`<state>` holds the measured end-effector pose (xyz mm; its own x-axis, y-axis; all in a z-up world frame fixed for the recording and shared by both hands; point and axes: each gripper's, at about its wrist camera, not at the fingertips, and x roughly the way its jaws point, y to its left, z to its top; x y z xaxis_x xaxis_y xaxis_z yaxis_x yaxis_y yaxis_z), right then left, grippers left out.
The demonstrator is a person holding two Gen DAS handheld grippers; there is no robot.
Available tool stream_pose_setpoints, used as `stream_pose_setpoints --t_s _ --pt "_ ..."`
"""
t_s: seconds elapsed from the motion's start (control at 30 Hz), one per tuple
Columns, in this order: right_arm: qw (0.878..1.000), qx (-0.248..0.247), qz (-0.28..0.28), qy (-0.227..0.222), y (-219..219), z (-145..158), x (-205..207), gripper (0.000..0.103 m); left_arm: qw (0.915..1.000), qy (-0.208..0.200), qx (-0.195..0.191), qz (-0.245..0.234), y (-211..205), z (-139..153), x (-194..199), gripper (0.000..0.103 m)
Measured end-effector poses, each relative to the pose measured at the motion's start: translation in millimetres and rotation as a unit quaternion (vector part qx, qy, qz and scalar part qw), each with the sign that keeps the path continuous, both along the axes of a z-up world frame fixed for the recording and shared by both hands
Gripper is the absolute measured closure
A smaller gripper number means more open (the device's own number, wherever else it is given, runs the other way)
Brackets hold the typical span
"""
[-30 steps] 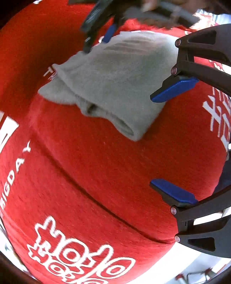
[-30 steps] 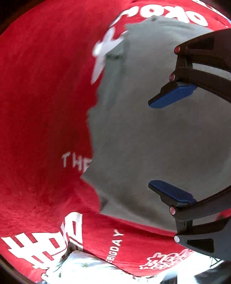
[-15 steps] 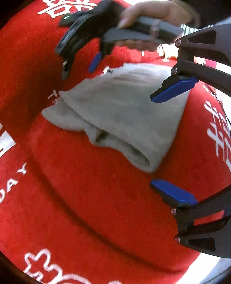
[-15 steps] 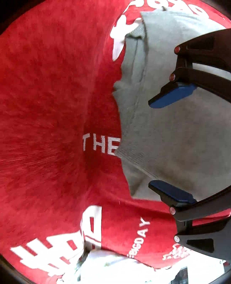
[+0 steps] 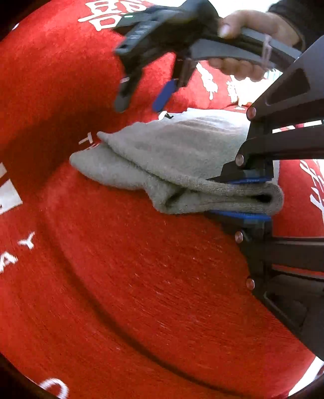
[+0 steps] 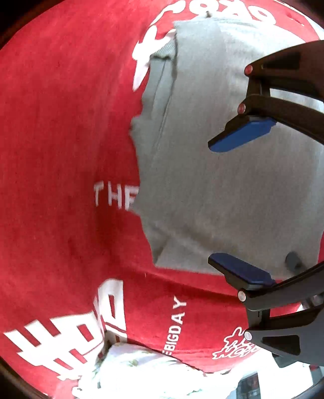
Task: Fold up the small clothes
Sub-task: 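Move the left tool to the sweater's side edge and grasp it, then grasp the sweater edge with the right tool beside the left tool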
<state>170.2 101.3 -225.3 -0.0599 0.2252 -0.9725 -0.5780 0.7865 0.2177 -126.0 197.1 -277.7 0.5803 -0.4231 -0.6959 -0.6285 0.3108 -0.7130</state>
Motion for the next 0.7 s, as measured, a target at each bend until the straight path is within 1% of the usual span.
stream_pose_setpoints --t_s 0.13,0.2,0.3,0.37,0.4,0.43,0.47,0.5,0.53,0.57,0.6,0.63,0.67,0.7 --pt "1.0 -0.016 0.015 0.022 31.0 -15.3 -11.5 0.017 1.0 0.001 -0.006 0.0 2.1 -1.5 0.6 0.084" --pt "0.999 -0.027 0.014 0.021 42.5 -21.3 -16.5 0.017 1.0 0.002 -0.008 0.001 1.1 -3.5 9.5 0.084" --pt "0.999 -0.046 0.012 0.014 65.6 -35.3 -24.2 0.017 0.9999 0.006 -0.009 0.003 -2.6 -6.1 8.9 0.084" --pt "0.995 -0.093 0.033 -0.019 85.8 -51.3 -31.3 0.015 0.9999 0.008 -0.012 0.0 -1.2 -7.1 9.7 0.083" --pt "0.993 -0.109 0.041 -0.029 92.1 -56.2 -33.7 0.015 0.9999 0.007 -0.013 -0.004 -0.8 -7.4 10.6 0.082" --pt "0.988 -0.132 0.056 -0.05 101.9 -61.7 -38.7 0.015 0.9999 0.007 -0.014 -0.007 0.1 -8.3 11.5 0.082" --pt "0.986 -0.143 0.068 -0.06 107.0 -64.0 -42.2 0.021 0.9998 0.009 -0.017 -0.011 1.2 -8.2 11.2 0.082" --pt "0.981 -0.161 0.081 -0.072 110.5 -66.2 -45.5 0.03 0.9997 0.012 -0.019 -0.012 2.4 -7.9 10.3 0.08" --pt "0.976 -0.177 0.091 -0.091 111.6 -65.9 -47.9 0.046 0.9996 0.012 -0.02 -0.012 0.7 -8.0 12.0 0.071" --pt "0.975 -0.179 0.09 -0.097 108.7 -63.3 -46.7 0.066 0.9996 0.006 -0.024 -0.01 -0.3 -6.4 9.1 0.064" --pt "0.974 -0.182 0.089 -0.099 103.5 -60.4 -42.7 0.076 0.9996 -0.001 -0.026 -0.007 -1.7 -4.5 7.0 0.044" --pt "0.977 -0.173 0.089 -0.092 99.8 -58.4 -39.8 0.08 0.9995 -0.015 -0.027 -0.005 -3.9 0.8 5.6 0.021" --pt "0.981 -0.153 0.085 -0.079 92.4 -53.3 -34.3 0.082 0.9996 -0.017 -0.02 -0.007 -6.1 5.0 5.4 0.012" --pt "0.984 -0.142 0.082 -0.073 88.0 -49.6 -31.3 0.082 0.9999 -0.011 -0.002 -0.011 -9.0 10.0 6.3 0.002"
